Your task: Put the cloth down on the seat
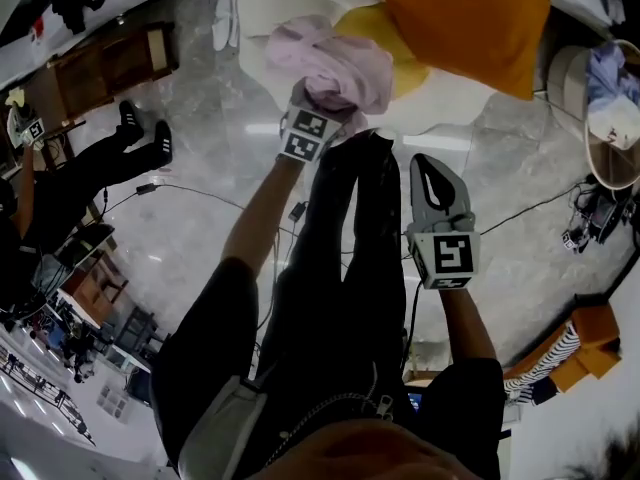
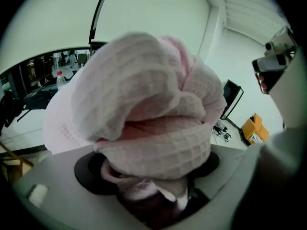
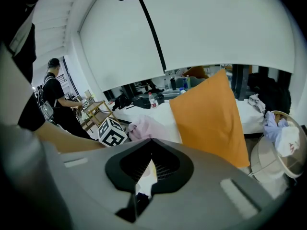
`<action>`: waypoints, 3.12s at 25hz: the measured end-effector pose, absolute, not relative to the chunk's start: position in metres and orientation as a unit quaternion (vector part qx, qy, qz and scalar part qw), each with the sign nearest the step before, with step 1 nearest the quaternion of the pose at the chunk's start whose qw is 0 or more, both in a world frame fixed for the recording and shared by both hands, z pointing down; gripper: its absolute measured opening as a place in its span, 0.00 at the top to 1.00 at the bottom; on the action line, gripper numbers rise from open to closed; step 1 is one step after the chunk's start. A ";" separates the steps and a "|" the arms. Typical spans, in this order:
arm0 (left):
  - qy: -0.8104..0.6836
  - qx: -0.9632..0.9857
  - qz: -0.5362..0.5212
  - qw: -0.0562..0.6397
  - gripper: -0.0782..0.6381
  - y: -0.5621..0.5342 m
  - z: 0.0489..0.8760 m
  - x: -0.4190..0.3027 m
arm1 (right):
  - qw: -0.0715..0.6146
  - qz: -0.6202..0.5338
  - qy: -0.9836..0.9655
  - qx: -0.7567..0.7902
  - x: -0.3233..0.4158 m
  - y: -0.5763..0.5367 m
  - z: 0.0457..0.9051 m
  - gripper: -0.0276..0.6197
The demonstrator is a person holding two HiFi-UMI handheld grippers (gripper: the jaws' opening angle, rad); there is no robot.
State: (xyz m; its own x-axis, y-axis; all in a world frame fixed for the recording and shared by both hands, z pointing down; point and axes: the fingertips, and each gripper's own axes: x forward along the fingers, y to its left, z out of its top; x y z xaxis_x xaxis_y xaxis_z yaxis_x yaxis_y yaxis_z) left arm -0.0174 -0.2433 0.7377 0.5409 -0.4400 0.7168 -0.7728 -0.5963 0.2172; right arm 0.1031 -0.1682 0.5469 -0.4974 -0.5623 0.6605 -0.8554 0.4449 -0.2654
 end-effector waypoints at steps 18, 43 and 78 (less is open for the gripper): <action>-0.329 0.828 0.346 0.295 0.32 -0.250 0.854 -0.008 | 0.257 0.344 -0.776 0.461 0.088 -0.176 0.638 0.95; -0.320 0.803 0.378 0.332 0.31 -0.257 0.975 0.014 | 0.262 0.403 -0.739 0.472 0.102 -0.168 0.723 0.95; -0.269 0.769 0.445 0.373 0.25 -0.242 1.076 -0.006 | 0.275 0.430 -0.711 0.484 0.103 -0.162 0.767 0.95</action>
